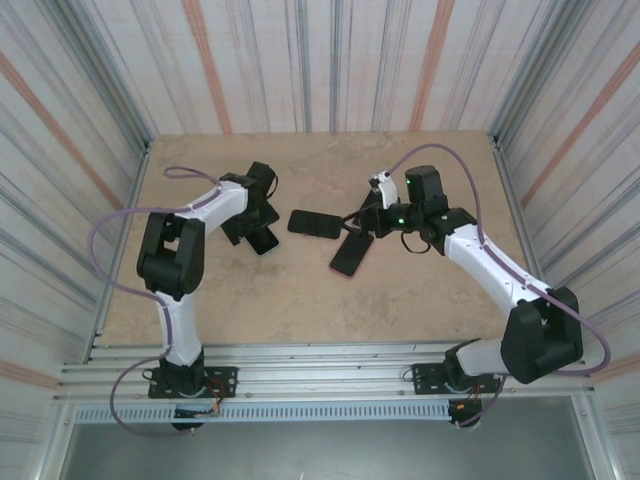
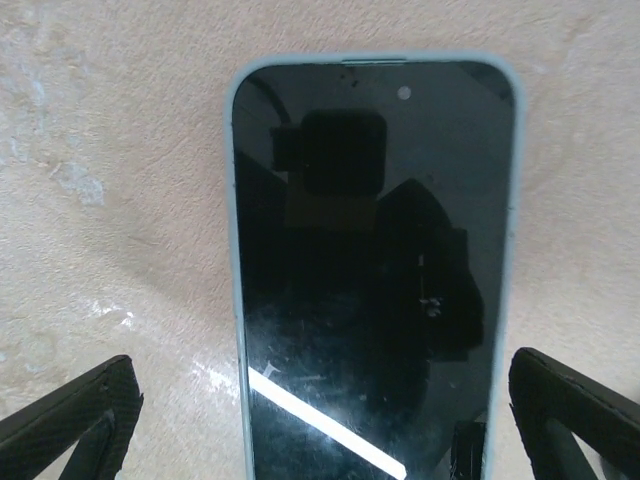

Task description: Take the phone out of the phone case

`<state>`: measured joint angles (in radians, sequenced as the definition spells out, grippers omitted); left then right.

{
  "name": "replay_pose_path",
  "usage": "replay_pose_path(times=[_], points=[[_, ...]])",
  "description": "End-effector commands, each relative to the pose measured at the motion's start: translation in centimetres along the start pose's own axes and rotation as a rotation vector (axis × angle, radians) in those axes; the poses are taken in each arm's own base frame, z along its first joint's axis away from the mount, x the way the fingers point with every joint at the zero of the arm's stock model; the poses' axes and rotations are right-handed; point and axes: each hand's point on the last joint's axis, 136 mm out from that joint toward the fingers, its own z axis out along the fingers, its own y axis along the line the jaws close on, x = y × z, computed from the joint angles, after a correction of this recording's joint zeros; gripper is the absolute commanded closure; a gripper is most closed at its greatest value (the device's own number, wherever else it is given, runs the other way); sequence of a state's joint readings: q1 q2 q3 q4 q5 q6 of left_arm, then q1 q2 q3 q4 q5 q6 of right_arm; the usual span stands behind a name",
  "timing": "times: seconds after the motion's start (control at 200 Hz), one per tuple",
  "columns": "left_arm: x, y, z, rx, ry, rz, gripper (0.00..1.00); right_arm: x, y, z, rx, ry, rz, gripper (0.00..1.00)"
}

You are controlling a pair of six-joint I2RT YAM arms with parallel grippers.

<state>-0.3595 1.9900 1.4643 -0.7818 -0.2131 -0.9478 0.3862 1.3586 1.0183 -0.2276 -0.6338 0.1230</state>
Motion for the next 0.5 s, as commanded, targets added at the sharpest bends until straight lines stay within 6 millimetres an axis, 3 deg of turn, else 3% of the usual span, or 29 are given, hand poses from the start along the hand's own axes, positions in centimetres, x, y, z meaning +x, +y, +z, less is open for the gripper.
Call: replay_pose_path(times=[0.0, 0.2, 0.491], points=[[-0.1, -0.5, 0.5, 0.008, 0.015, -0.027, 0.01, -0.9, 1.0, 0.6, -0.043, -0.002, -0.003, 0.01], [0.0, -1.3, 1.5, 0.027, 0.029, -0.015, 0.01, -1.0, 1.0, 1.2, -0.046, 0.011, 0.001, 0.01], [0.8, -0.5, 3.1, -0.017, 0.068, -0.034, 0.02, -0.9, 0.7, 1.7, -0.044, 0.024, 0.018, 0.01]])
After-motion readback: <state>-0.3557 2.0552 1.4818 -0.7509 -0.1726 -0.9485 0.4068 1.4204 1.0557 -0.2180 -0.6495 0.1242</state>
